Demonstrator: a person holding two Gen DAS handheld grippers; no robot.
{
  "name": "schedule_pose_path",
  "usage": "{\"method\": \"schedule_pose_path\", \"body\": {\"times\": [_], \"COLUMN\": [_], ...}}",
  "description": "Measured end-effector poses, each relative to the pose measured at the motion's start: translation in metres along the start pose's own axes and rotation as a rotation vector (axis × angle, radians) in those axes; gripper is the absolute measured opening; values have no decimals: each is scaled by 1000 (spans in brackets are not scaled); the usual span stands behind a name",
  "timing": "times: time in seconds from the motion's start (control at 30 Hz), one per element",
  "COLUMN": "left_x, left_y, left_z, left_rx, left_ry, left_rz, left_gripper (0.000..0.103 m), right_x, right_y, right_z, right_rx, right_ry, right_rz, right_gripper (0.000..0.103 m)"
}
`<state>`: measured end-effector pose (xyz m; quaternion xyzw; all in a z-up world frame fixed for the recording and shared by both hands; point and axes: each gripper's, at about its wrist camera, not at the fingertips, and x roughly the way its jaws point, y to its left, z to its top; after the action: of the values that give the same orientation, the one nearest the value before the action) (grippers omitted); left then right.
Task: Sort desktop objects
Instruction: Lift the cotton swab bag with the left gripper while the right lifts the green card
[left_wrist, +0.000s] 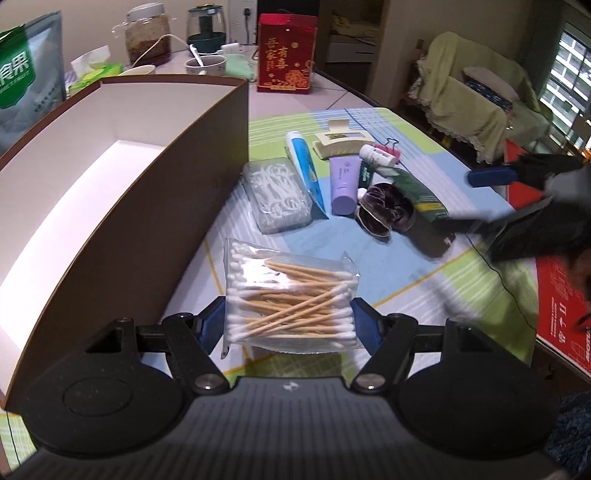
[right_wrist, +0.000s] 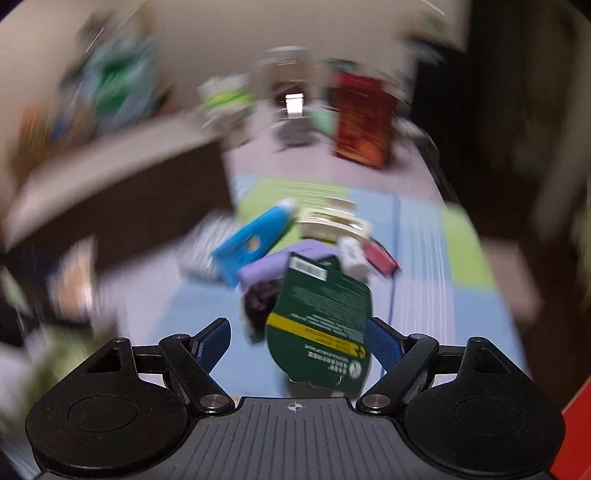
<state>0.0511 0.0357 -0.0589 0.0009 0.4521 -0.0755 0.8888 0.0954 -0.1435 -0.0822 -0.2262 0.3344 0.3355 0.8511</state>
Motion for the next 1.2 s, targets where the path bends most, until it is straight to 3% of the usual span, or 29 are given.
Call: {"method": "schedule_pose_path", "body": {"times": [0.07,0.1,0.17,0.2,0.23,0.27,0.33,0.4,0.53,0.57,0.63,0.67,0.7,0.73,0.83,1.03,1.1,1.2], "left_x": [0,0,1,1,2,2,2,3,5,5,7,8,9,9,11,11,9,3], "left_y": [0,0,0,-1,-1,-1,-3,-4,-8,-9,-11,-13,-14,-16,-22,-31,-33,-35], "left_z": [0,0,-1,-2,-2,-2,-3,-2,0,1,2,3,4,5,7,14,17,20], "left_rx": [7,11,15,16,16,15,14,15,13,11,10,10,10,9,6,2,3,2], "left_ry": [-2,-2,2,3,4,5,6,7,5,4,5,6,7,8,9,2,-5,-18], "left_rz": [-10,-12,-14,-15,-16,-17,-17,-15,-12,-11,-7,-6,-3,-1,5,29,40,57], "left_gripper": [68,68,68,68,68,68,68,68,68,68,68,68,68,68,68,68,68,68], "right_x": [16,24,38,40,40,41,29,11,-18,-21,-25,-26,-28,-33,-38,-3,18,48], "right_y": [29,40,47,46,44,41,27,-3,-96,-115,-138,-144,-147,-148,-140,-120,-116,-111], "right_z": [-8,-13,-18,-19,-20,-21,-21,-13,-16,-22,-32,-35,-37,-38,-34,-15,-10,-4], "right_rx": [-195,-280,-340,-341,-336,-331,-243,-7,627,719,780,758,720,677,525,324,285,239], "right_ry": [-3,-11,16,14,7,0,-24,-50,-55,-45,-13,9,24,14,-5,8,32,65], "right_rz": [-109,-157,-176,-179,-180,-182,-170,-114,56,72,52,14,-32,-76,-116,-36,-14,15], "right_gripper": [83,68,55,55,50,23,13,4,3,3,8,30,69,75,75,74,53,53]}}
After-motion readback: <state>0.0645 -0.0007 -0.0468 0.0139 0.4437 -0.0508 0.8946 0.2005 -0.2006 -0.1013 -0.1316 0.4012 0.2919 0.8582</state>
